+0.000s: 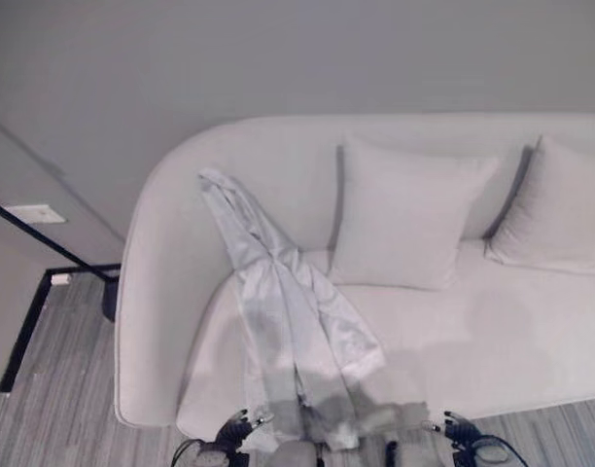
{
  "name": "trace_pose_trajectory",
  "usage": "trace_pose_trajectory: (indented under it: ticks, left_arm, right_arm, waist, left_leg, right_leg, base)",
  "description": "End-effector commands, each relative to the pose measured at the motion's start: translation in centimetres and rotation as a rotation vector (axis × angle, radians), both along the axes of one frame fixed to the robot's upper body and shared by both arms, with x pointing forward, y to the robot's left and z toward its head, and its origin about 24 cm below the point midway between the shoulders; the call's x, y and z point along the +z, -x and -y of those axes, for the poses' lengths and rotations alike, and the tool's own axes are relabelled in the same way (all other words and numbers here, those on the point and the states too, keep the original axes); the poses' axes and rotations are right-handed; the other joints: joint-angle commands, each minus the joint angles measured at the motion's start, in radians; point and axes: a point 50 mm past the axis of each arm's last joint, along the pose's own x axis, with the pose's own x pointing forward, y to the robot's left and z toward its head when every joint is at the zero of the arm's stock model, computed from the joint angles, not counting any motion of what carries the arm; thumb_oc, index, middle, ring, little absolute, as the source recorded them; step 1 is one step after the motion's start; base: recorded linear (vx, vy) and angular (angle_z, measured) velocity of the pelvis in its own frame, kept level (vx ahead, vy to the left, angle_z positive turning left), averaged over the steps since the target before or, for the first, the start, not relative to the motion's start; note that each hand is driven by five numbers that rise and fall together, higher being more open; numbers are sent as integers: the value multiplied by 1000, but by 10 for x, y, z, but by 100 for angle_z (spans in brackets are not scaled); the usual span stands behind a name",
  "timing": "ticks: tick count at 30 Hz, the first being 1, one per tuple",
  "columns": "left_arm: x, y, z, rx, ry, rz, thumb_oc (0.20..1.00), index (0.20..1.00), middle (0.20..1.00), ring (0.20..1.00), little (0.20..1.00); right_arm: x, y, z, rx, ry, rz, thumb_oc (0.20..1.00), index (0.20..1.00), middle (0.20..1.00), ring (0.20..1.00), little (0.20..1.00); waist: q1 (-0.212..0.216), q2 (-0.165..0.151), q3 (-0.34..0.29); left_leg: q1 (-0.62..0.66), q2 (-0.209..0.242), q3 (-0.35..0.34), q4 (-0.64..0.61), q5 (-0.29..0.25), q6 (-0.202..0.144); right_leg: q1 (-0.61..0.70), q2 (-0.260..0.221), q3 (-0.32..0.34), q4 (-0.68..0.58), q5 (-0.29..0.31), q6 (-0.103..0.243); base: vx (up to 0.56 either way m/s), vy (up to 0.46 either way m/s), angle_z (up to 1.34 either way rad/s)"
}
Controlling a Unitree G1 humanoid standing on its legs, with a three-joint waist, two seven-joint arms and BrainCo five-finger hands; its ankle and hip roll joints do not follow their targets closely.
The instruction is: Hang the clothes on the sofa on the clothes rack.
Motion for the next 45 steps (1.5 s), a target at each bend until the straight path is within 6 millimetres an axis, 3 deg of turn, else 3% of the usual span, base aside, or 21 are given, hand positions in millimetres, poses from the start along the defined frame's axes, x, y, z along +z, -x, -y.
trace_pose_trajectory:
  ticks: [1,3,5,9,10,11,15,19,20,22,23,24,25,26,31,32,33,34,45]
  left_arm:
    - [8,-13,-17,-3,-86,32,1000,1000,1000,1000,1000]
    - [10,-19,-7,13,-22,86,1000,1000,1000,1000,1000]
    - [11,-23,-3,15,-10,112,1000,1000,1000,1000,1000]
    - [28,-47,1,7,-6,259,1000,1000,1000,1000,1000]
    - [37,-56,-2,8,-29,317,1000,1000,1000,1000,1000]
    - [37,-56,-2,8,-29,317,1000,1000,1000,1000,1000]
    - [63,-84,-8,51,-67,478,1000,1000,1000,1000,1000]
    - [100,-119,-14,28,-144,656,1000,1000,1000,1000,1000]
    - [107,-126,-15,16,-176,681,1000,1000,1000,1000,1000]
    - [141,-162,-12,-88,-311,798,1000,1000,1000,1000,1000]
    - [142,-162,-13,-87,-312,800,1000,1000,1000,1000,1000]
    - [166,-182,-10,-121,-372,889,1000,1000,1000,1000,1000]
    - [178,-191,-7,-136,-396,926,1000,1000,1000,1000,1000]
    - [179,-192,-7,-136,-397,929,1000,1000,1000,1000,1000]
    - [238,-230,4,-179,-543,1112,1000,1000,1000,1000,1000]
    - [238,-231,4,-179,-543,1112,1000,1000,1000,1000,1000]
    - [268,-245,6,-187,-624,1188,1000,1000,1000,1000,1000]
    - [276,-248,6,-184,-647,1210,1000,1000,1000,1000,1000]
    - [320,-263,1,-134,-782,1289,1000,1000,1000,1000,1000]
  right_arm:
    - [10,-12,21,35,81,53,1000,1000,1000,1000,1000]
    - [12,-18,15,49,58,88,1000,1000,1000,1000,1000]
    - [16,-23,16,62,72,122,1000,1000,1000,1000,1000]
    - [48,-65,18,140,122,338,1000,1000,1000,1000,1000]
    - [67,-82,18,201,161,439,1000,1000,1000,1000,1000]
    - [67,-82,19,201,161,438,1000,1000,1000,1000,1000]
    - [107,-116,20,293,251,635,1000,1000,1000,1000,1000]
    - [146,-149,10,360,307,804,1000,1000,1000,1000,1000]
    - [155,-157,4,371,303,849,1000,1000,1000,1000,1000]
    - [191,-187,-21,403,280,1007,1000,1000,1000,1000,1000]
    - [191,-187,-22,403,281,1009,1000,1000,1000,1000,1000]
    - [213,-201,-36,435,284,1092,1000,1000,1000,1000,1000]
    - [222,-208,-43,452,289,1124,1000,1000,1000,1000,1000]
    - [223,-209,-43,452,289,1127,1000,1000,1000,1000,1000]
    - [264,-237,-77,495,288,1247,1000,1000,1000,1000,1000]
    - [264,-237,-77,495,288,1247,1000,1000,1000,1000,1000]
    - [285,-249,-86,507,321,1296,1000,1000,1000,1000,1000]
    - [293,-252,-90,518,332,1314,1000,1000,1000,1000,1000]
    - [331,-271,-120,570,395,1373,1000,1000,1000,1000,1000]
  waist:
    - [-26,-14,85]
    - [-20,-27,70]
    - [-17,-27,59]
    - [-12,-20,70]
    - [-9,-21,79]
    - [-9,-21,79]
    - [-5,-24,100]
    - [4,-27,120]
    - [6,-28,125]
    - [11,-33,150]
    - [11,-33,151]
    - [15,-33,167]
    - [17,-33,174]
    - [16,-33,176]
    - [30,-37,212]
    - [29,-37,212]
    - [38,-40,233]
    - [40,-41,239]
    - [76,-53,282]
  left_leg:
    - [41,13,-45,16,-71,-50]
    - [32,4,-72,16,-59,-54]
    - [14,10,-79,16,-50,-65]
    - [-34,32,-96,16,-25,-92]
    - [-40,40,-96,16,-23,-95]
    - [-40,40,-96,16,-23,-95]
    - [-55,51,-101,16,-17,-102]
    - [-68,56,-104,16,-11,-108]
    - [-73,56,-105,16,-9,-109]
    - [-100,57,-111,16,1,-114]
    - [-101,57,-111,16,2,-114]
    - [-122,56,-113,16,9,-117]
    - [-133,55,-115,16,14,-119]
    - [-135,54,-115,16,15,-119]
    - [-200,48,-124,16,42,-127]
    - [-200,48,-124,16,42,-127]
    - [-236,47,-128,16,56,-134]
    - [-246,46,-130,16,60,-135]
    - [-309,44,-148,16,82,-146]
  right_leg:
    - [45,40,-22,-275,154,0]
    - [113,57,5,-404,175,-3]
    - [120,69,0,-435,184,-6]
    - [103,90,-17,-435,183,-13]
    - [103,94,-15,-435,181,-15]
    - [104,94,-15,-435,181,-15]
    - [97,103,-16,-435,178,-19]
    - [87,109,-14,-435,179,-22]
    - [84,110,-14,-435,180,-22]
    - [58,112,-11,-435,190,-22]
    - [57,112,-11,-435,190,-22]
    - [37,114,-9,-435,196,-20]
    - [26,113,-9,-435,202,-20]
    - [24,113,-9,-435,202,-20]
    - [-33,115,-13,-435,225,-17]
    - [-34,114,-13,-435,225,-17]
    - [-63,116,-16,-435,234,-15]
    - [-72,118,-17,-435,235,-16]
    - [-126,124,-30,-435,245,-9]
  base:
    - [93,-128,3]
    - [76,-176,55]
    - [7,-164,70]
    - [-53,-103,17]
    - [-48,-60,9]
    - [-36,-61,-3]
    - [-44,-36,-10]
    - [-51,-24,-5]
    - [-71,-16,-1]
    - [-100,-12,4]
    - [-110,-2,6]
    - [-93,4,8]
    - [-93,5,10]
    - [-68,11,9]
    - [-79,6,8]
    - [-107,-7,12]
    - [-100,-1,10]
    - [-101,-1,14]
    - [-44,-7,8]
